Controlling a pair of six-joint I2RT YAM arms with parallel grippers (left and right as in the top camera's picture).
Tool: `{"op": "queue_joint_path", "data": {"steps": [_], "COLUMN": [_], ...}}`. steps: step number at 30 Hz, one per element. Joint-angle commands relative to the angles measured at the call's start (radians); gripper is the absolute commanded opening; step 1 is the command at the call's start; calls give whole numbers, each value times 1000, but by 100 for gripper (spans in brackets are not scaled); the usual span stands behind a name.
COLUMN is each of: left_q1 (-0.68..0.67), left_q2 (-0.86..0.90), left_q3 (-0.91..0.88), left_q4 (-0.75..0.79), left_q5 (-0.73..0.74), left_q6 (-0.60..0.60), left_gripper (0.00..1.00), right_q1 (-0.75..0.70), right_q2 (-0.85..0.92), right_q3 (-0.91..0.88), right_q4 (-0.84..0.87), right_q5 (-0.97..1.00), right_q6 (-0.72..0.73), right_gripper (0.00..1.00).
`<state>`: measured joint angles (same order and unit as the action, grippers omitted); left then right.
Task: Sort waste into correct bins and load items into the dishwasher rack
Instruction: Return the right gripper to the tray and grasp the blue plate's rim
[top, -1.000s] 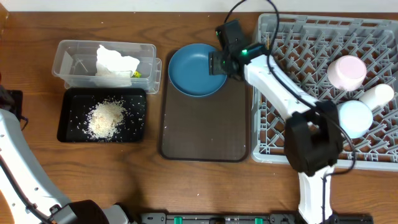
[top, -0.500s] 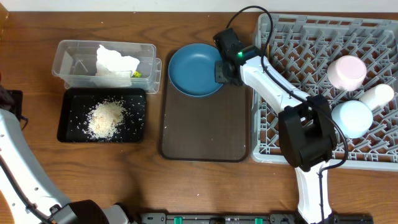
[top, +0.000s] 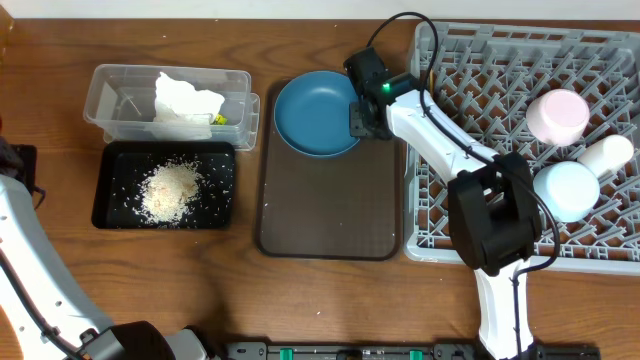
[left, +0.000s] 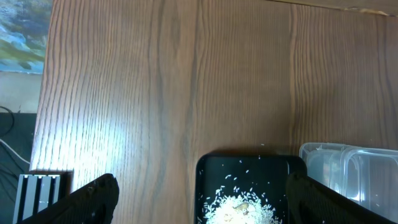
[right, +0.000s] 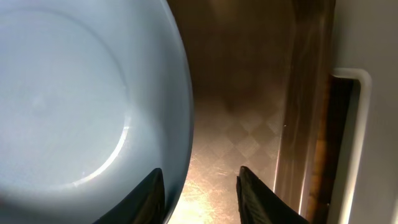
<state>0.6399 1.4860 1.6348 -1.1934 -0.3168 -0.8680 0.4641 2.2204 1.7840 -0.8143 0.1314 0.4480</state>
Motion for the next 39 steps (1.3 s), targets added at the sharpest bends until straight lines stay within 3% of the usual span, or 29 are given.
{"op": "queue_joint_path", "data": {"steps": [1, 39], "left_q1": [4, 4], "left_q2": [8, 8], "left_q3": [5, 5], "left_q4": [-3, -3], "left_q5": [-9, -9], "left_q6": [-9, -9], "left_gripper": [89, 89], "right_q1": [-13, -143], "right_q2": [-9, -12], "right_q3": [2, 2], "right_q4": [-2, -219], "right_q5": [-3, -26], "right_q6": [-11, -133], "right_gripper": [39, 45]}}
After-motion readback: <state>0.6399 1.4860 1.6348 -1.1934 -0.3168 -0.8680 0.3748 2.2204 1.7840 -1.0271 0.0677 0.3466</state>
